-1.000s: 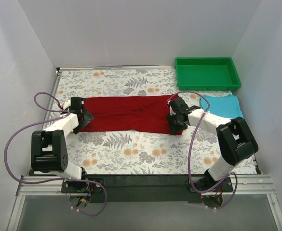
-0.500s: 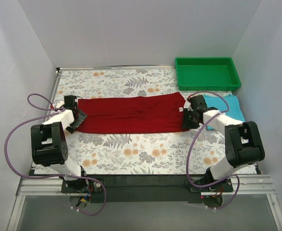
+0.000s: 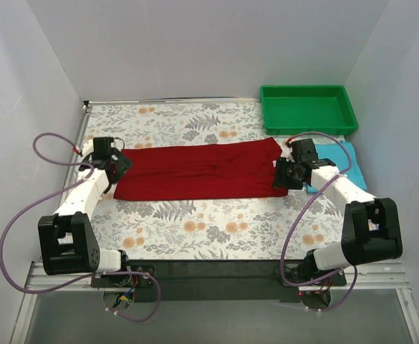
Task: Fold and stack the t-shirts
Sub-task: Fold the tshirt
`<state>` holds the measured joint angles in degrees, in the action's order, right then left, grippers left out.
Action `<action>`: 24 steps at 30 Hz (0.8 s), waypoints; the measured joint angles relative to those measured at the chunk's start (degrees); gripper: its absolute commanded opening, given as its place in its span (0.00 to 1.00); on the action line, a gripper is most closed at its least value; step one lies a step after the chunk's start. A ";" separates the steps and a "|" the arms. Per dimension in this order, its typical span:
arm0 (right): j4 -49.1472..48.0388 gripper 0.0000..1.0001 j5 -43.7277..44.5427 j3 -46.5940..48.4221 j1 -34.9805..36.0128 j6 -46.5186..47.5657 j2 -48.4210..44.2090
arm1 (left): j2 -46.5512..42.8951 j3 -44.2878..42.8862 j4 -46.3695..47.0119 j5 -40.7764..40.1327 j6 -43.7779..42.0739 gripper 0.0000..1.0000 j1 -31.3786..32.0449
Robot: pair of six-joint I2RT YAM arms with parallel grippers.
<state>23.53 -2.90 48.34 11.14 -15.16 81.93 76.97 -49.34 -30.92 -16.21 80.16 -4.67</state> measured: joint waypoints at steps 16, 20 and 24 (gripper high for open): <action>-0.33 0.43 -3.91 3.56 0.63 0.00 2.62 | 30.14 -22.08 5.51 0.00 -6.58 0.74 9.64; -0.76 0.43 -4.35 3.56 1.44 -0.20 4.37 | 32.96 -22.36 5.20 -2.05 -5.05 0.73 9.20; -1.70 0.44 -4.31 3.56 3.85 -1.29 6.56 | 31.95 -20.70 5.75 -2.16 -1.70 0.65 7.67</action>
<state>21.82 -7.20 51.90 14.98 -16.45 88.49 108.92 -70.04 -25.17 -18.37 78.46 3.01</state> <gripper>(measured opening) 0.438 0.685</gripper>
